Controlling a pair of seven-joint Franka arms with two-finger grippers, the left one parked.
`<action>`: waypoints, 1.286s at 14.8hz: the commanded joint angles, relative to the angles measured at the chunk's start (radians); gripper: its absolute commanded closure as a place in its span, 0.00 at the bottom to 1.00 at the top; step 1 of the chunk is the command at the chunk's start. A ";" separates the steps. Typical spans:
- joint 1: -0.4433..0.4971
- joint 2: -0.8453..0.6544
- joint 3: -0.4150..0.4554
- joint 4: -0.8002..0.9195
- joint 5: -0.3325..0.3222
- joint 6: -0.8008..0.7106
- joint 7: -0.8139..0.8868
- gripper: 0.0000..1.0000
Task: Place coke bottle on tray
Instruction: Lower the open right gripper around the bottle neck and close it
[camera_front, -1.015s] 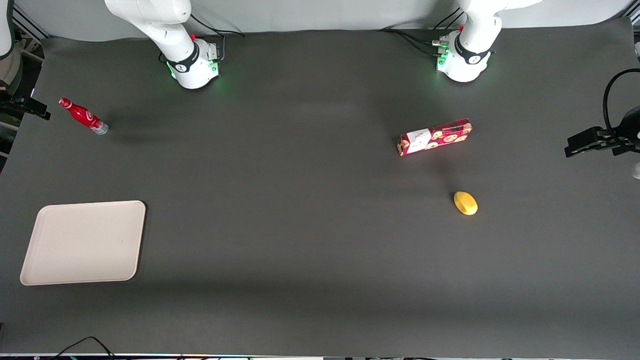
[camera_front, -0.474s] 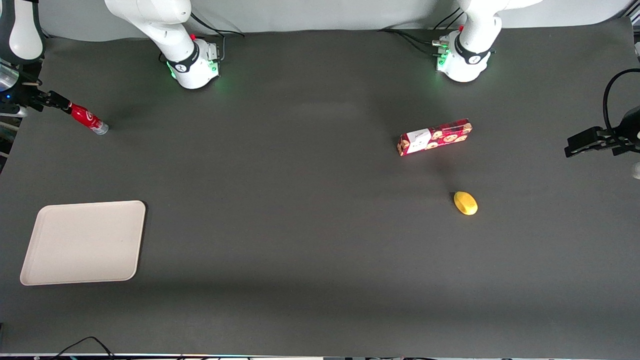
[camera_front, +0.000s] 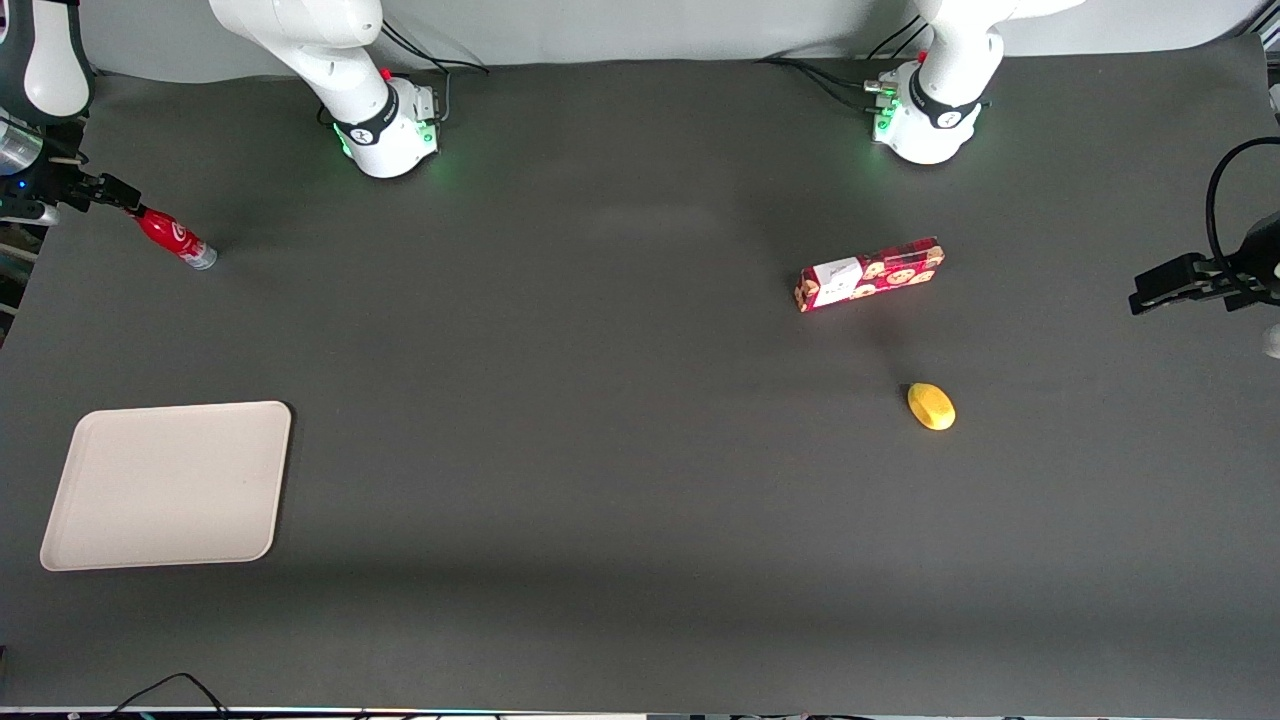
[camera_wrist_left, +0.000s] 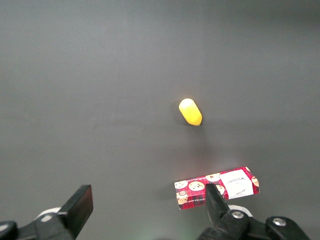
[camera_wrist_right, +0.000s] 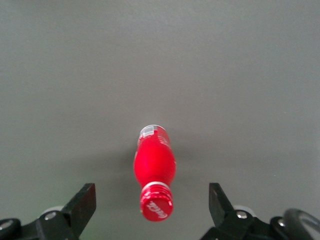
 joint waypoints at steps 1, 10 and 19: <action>0.009 -0.028 -0.055 -0.056 -0.044 0.075 -0.006 0.00; 0.011 -0.013 -0.121 -0.099 -0.098 0.167 -0.006 0.00; 0.006 0.012 -0.126 -0.116 -0.098 0.208 -0.006 0.39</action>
